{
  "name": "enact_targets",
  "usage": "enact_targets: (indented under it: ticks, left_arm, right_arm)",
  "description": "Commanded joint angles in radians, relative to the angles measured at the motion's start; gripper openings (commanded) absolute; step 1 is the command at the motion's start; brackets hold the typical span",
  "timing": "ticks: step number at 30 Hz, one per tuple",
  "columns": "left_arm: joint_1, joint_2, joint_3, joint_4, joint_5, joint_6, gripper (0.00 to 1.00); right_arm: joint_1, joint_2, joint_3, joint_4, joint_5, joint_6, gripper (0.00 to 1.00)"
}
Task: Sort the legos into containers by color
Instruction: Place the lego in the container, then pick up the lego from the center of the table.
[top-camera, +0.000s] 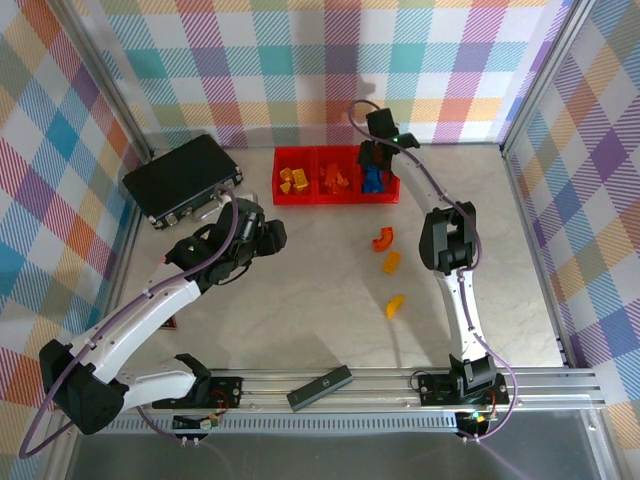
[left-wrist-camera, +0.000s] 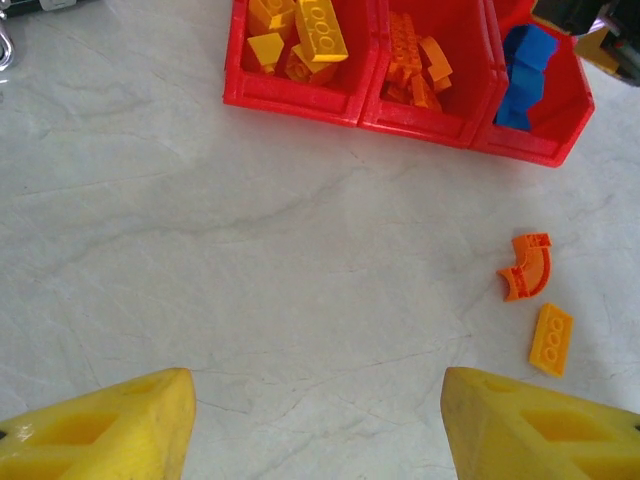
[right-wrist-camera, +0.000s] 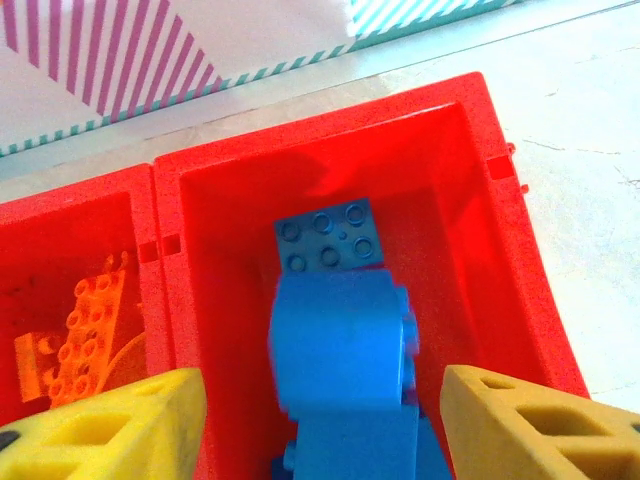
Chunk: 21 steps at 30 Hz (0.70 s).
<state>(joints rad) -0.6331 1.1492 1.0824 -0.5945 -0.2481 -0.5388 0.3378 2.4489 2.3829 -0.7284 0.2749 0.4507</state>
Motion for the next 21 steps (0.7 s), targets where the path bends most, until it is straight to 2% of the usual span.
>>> enact_targets:
  ticks: [1, 3, 6, 16, 21]
  left_arm:
    - [-0.025, 0.017, -0.006, -0.006, -0.016, -0.003, 0.66]
    - [-0.042, 0.051, 0.007, 0.002, -0.013, 0.012, 0.67]
    - [-0.067, 0.11, 0.021, 0.034, 0.0, 0.03, 0.67]
    - [-0.195, 0.43, 0.173, 0.133, 0.024, 0.126, 0.67]
    - [-0.217, 0.609, 0.276, 0.202, 0.075, 0.22, 0.68]
  right_arm:
    - [-0.01, -0.132, 0.035, -0.074, -0.054, -0.02, 0.64]
    - [-0.01, -0.188, 0.023, -0.139, -0.091, -0.013, 0.64]
    - [-0.01, -0.314, -0.085, -0.172, -0.152, -0.002, 0.64]
    - [-0.017, -0.786, -0.634, -0.127, -0.265, 0.037, 0.66]
    - [-0.071, -0.981, -0.902, -0.084, -0.303, 0.081, 0.66]
